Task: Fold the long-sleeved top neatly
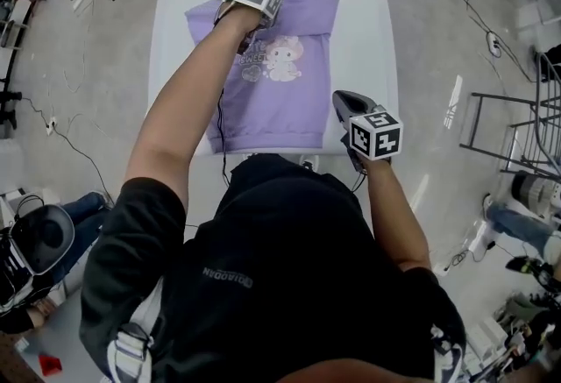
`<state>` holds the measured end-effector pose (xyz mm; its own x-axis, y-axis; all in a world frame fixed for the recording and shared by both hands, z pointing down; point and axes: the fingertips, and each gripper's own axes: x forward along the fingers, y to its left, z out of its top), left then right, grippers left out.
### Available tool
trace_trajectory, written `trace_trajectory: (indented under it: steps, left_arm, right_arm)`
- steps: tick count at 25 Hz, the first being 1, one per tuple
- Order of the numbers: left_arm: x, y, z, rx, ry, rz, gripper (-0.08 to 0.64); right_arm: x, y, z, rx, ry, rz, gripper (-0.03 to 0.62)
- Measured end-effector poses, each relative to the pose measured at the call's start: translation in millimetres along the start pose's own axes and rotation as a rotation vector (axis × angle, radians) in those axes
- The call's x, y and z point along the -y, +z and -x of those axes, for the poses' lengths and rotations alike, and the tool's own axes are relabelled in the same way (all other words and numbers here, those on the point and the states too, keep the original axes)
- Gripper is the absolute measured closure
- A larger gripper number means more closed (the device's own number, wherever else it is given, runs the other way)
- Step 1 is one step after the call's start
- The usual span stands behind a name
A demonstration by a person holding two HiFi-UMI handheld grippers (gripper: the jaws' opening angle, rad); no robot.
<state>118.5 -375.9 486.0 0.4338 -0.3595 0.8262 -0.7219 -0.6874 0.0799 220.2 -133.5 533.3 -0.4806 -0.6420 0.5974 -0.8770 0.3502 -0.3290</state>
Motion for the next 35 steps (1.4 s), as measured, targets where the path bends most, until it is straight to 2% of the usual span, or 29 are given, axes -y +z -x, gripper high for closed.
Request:
trace_trajectory:
  steps: [6, 8, 10, 12, 17, 23, 28, 31, 35]
  left_arm:
    - [17.9, -2.6, -57.3, -0.037, -0.010, 0.020, 0.531]
    - [35.1, -3.9, -64.7, -0.032, -0.045, 0.022, 0.449]
    - [45.1, -7.2, -62.8, -0.020, -0.085, 0.047, 0.423]
    - [41.6, -11.6, -52.4, 0.001, -0.091, 0.089, 0.420]
    - [16.6, -39.2, -10.5, 0.053, -0.015, 0.165, 0.420]
    - [-10.5, -112.8, 32.7, 0.061, 0.089, 0.255, 0.420]
    - [-19.9, -198.3, 53.4, 0.081, 0.094, 0.381, 0.422]
    - [-23.9, -255.5, 63.9, 0.075, 0.106, 0.439, 0.421]
    - [-22.3, -332.1, 89.0, 0.047, 0.141, 0.483, 0.420]
  right_arm:
    - [17.8, -13.0, 2.1, -0.032, -0.013, -0.015, 0.586]
    - [27.1, -21.6, 7.3, -0.041, -0.012, -0.026, 0.586]
    - [32.3, -30.7, 8.3, -0.055, -0.004, -0.035, 0.587]
    - [34.7, -37.7, 4.6, -0.073, 0.011, -0.032, 0.586]
    - [29.7, -51.0, -6.6, -0.106, 0.071, -0.007, 0.586]
    - [12.2, -59.1, -22.5, -0.151, 0.129, 0.084, 0.586]
    - [7.7, -74.9, -21.1, -0.188, 0.101, 0.097, 0.586]
    - [9.8, -83.0, -14.4, -0.183, 0.066, 0.060, 0.572]
    - [1.9, -98.6, -8.0, -0.160, 0.035, -0.099, 0.516]
